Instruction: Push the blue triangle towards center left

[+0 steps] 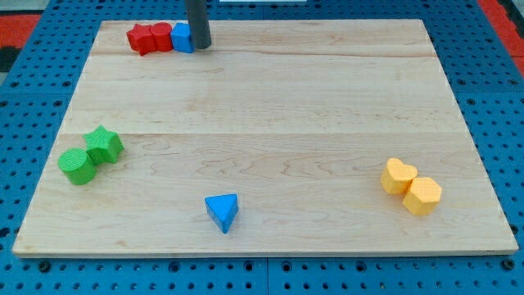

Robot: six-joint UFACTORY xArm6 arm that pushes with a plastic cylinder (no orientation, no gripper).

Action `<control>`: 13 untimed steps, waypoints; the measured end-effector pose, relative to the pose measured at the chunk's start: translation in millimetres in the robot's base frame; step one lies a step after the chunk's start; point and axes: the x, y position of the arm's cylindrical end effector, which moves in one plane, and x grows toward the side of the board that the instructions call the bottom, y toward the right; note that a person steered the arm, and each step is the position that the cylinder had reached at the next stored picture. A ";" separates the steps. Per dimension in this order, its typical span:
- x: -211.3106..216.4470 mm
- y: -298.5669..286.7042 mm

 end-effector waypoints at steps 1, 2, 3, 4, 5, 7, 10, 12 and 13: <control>77.4 36.0; 172.5 45.5; 237.0 87.6; 302.3 126.2; 359.1 118.2; 364.9 61.4; 340.9 20.8; 314.6 18.1; 293.8 18.1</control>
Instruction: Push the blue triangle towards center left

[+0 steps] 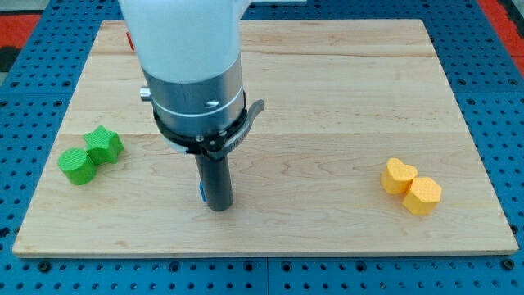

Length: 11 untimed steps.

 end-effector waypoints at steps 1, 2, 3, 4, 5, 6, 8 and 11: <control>-20.2 0.0; -39.3 0.0; -54.3 0.0; -69.0 0.0; -84.5 0.0; -88.9 0.0; -57.1 -16.2; -111.5 -51.6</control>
